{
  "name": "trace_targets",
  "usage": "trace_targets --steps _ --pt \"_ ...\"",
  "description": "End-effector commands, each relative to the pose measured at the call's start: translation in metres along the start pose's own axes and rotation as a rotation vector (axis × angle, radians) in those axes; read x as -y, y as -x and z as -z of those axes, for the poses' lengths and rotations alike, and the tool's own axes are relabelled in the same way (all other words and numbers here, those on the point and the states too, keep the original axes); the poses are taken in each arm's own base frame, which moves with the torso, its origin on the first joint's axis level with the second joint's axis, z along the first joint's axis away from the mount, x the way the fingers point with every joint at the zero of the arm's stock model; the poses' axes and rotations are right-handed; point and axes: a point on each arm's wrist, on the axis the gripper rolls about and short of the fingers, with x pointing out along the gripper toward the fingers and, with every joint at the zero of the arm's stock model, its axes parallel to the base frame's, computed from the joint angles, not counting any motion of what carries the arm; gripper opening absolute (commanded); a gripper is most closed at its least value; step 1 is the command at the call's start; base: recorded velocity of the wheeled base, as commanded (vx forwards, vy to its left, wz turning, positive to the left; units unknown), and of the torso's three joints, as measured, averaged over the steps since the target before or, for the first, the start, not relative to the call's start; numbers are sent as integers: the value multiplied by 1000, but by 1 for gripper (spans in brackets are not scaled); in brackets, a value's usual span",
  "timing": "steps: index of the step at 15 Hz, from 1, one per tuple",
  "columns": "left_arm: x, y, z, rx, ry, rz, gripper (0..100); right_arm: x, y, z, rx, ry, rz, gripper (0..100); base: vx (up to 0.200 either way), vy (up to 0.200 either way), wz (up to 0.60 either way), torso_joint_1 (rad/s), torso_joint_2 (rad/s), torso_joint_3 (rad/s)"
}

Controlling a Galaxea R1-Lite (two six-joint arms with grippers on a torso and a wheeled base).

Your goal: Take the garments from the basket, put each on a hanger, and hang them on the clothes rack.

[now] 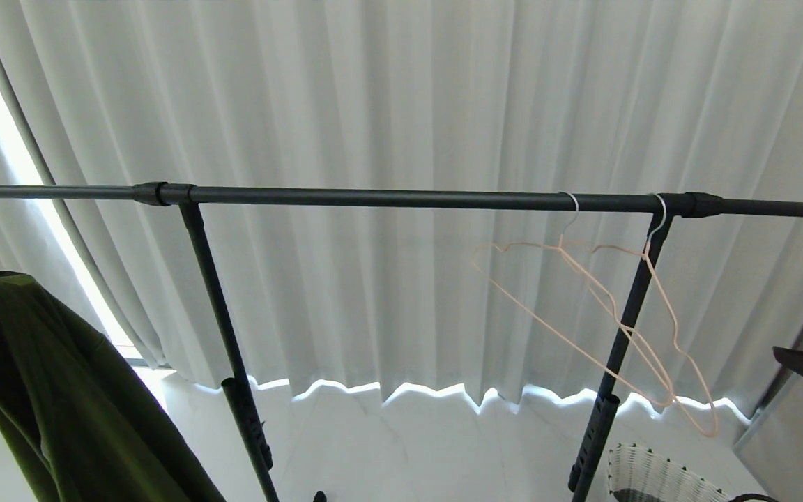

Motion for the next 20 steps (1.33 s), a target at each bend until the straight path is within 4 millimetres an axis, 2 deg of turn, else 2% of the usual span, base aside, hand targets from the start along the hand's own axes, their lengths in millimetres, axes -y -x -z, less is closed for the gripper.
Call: trace_targets --steps 1,4,7,9,11,14,20 --pt "1 -1 3 -7 -6 1 0 -4 -24 0 -70 -32 -44 100 0 0 0 0 0 0" --pt "1 0 5 -7 -8 1 0 -12 -60 -1 -138 -82 -71 100 0 0 0 0 0 0" --pt "0 2 6 -3 -5 0 0 -17 -106 1 -183 -120 -6 100 0 0 0 0 0 0" --pt "-1 2 6 -1 -3 0 0 -23 -130 2 -184 -156 6 100 0 0 0 0 0 0" --pt "-1 3 7 0 -2 -1 0 -26 -143 7 -215 -161 29 100 0 0 0 0 0 0" --pt "0 2 8 -4 -6 0 0 -42 -154 0 -206 -229 -4 100 0 0 0 0 0 0" --pt "-1 6 14 -1 -3 0 0 -44 -173 13 -280 -262 83 100 0 0 0 0 0 0"
